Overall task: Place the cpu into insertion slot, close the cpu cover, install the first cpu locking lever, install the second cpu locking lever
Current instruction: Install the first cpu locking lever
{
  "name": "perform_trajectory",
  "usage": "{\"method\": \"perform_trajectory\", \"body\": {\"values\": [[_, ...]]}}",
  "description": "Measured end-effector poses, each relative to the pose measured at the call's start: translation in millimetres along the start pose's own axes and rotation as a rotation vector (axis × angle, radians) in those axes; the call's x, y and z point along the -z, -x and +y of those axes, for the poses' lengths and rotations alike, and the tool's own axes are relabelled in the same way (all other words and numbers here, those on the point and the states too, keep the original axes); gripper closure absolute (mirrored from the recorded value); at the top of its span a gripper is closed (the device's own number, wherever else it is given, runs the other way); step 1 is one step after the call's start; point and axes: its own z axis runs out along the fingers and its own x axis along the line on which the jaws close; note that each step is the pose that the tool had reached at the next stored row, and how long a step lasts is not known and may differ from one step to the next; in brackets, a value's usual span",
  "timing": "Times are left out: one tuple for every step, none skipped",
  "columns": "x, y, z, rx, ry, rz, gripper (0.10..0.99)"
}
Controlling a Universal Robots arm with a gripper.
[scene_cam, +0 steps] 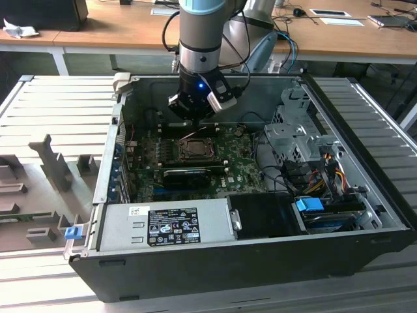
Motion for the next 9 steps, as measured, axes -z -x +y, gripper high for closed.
{"method": "perform_trajectory", "body": {"values": [[-0.7, 1.6, 0.0, 0.0, 0.0, 0.0, 0.98], [-1.3, 2.7, 0.0, 0.0, 0.0, 0.0001, 0.98], [-2.0, 3.9, 0.1, 0.0, 0.0, 0.0, 0.98], [-2.6, 5.2, 0.2, 0.0, 0.0, 0.0001, 0.98], [-3.6, 6.2, 0.4, 0.0, 0.0, 0.0, 0.98], [-4.3, 6.6, 0.6, 0.0, 0.0, -0.0001, 0.98], [-5.2, 7.2, 0.6, 0.0, 0.0, 0.0, 0.98], [-5.9, 7.9, 0.6, 0.0, 0.0, 0.0, 0.98], [-6.5, 8.8, 0.5, 0.0, 0.0, 0.0, 0.98]]}}
